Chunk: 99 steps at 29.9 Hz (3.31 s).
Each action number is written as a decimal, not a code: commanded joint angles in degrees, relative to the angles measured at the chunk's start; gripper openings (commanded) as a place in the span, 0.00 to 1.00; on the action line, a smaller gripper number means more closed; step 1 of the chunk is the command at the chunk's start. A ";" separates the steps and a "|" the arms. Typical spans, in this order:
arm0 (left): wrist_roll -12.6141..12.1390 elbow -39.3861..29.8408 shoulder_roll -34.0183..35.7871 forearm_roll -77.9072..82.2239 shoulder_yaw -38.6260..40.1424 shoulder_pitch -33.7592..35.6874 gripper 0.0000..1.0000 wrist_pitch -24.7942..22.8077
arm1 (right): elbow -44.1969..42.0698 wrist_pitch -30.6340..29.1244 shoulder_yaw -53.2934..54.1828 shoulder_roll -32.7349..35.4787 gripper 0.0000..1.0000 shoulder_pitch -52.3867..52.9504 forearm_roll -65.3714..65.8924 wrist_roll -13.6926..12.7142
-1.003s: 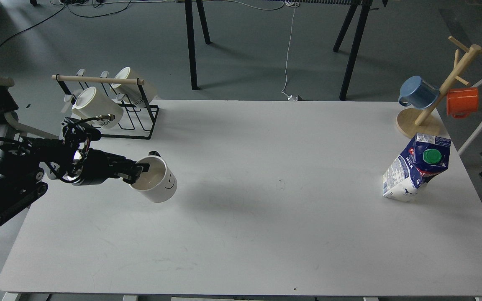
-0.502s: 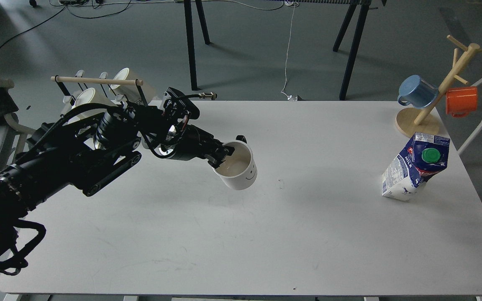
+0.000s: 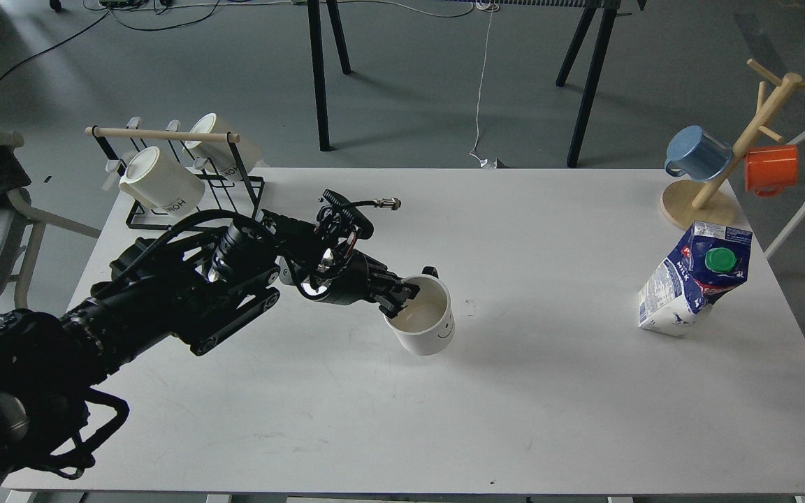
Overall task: Place cup and milk with both arms
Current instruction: 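Slide the white mug with the left gripper toward the table center, then release the mug and retract the left gripper toward the wire rack, then reach the right gripper to the milk carton and grasp it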
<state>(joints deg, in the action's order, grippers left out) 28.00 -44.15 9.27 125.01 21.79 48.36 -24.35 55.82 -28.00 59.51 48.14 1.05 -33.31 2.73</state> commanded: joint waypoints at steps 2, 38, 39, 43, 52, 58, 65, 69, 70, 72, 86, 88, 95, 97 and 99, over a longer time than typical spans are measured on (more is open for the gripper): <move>0.00 0.03 -0.21 -0.01 0.10 -1.07 0.16 0.09 | -0.10 0.00 0.00 0.02 0.95 -0.09 0.00 0.00; 0.00 -4.81 20.26 -65.77 10.03 -2.04 0.86 -3.65 | 6.85 0.00 -11.87 -14.82 0.96 -5.71 -7.91 -0.09; 0.00 -4.81 20.26 -65.77 10.03 -2.13 0.86 -3.65 | 6.58 0.00 -12.04 -15.18 0.96 -5.62 -7.91 -0.09; 0.00 -4.81 20.09 -65.60 9.50 -3.09 0.86 -3.65 | 5.70 0.00 -12.05 -16.50 0.96 -3.69 -7.91 -0.09; 0.00 -4.89 19.47 -65.51 9.15 -5.38 0.86 -3.65 | 5.53 0.00 -11.08 -16.85 0.96 0.70 -8.17 -0.09; 0.00 -5.07 19.91 -65.51 9.76 -6.78 0.87 -3.65 | 4.65 0.00 -11.08 -18.43 0.96 3.34 -8.44 0.00; 0.00 -5.07 20.35 -65.51 9.85 -7.58 0.87 -3.65 | 2.45 0.00 -10.99 -20.54 0.96 4.66 -8.44 0.00; 0.00 -4.98 20.35 -65.51 9.76 -7.66 0.87 -3.65 | 1.49 0.00 -9.33 -21.07 0.96 4.75 -8.61 0.00; 0.00 -4.98 20.35 -65.51 9.76 -7.66 0.87 -3.65 | 1.31 0.00 -8.71 -21.42 0.96 4.75 -8.61 0.00; 0.00 -4.98 20.26 -65.51 9.68 -7.66 0.87 -3.65 | 1.13 0.00 -7.48 -22.03 0.96 4.75 -8.61 -0.09; 0.00 -4.72 20.35 -65.51 9.24 -8.72 0.88 -3.65 | 0.69 0.00 -6.33 -23.53 0.33 5.63 -8.17 0.00; 0.00 -4.72 20.35 -65.51 9.24 -8.89 0.88 -3.65 | 0.78 0.00 -6.33 -23.53 0.31 5.45 -8.17 0.00; 0.00 -4.54 20.35 -65.51 9.24 -9.07 0.88 -3.65 | 1.75 0.00 -6.42 -23.53 0.29 5.19 -7.91 0.00; 0.00 -4.54 20.35 -65.51 9.24 -9.07 0.88 -3.65 | 1.92 0.00 -6.42 -23.62 0.28 5.27 -7.82 0.00; 0.00 -4.46 20.35 -65.51 9.24 -9.07 0.88 -3.65 | 2.19 0.00 -6.42 -23.62 0.28 5.36 -7.82 -0.09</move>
<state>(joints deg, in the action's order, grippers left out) 28.00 -48.69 29.62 59.50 31.02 39.29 -28.00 57.66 -28.00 53.09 24.55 6.26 -41.18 2.73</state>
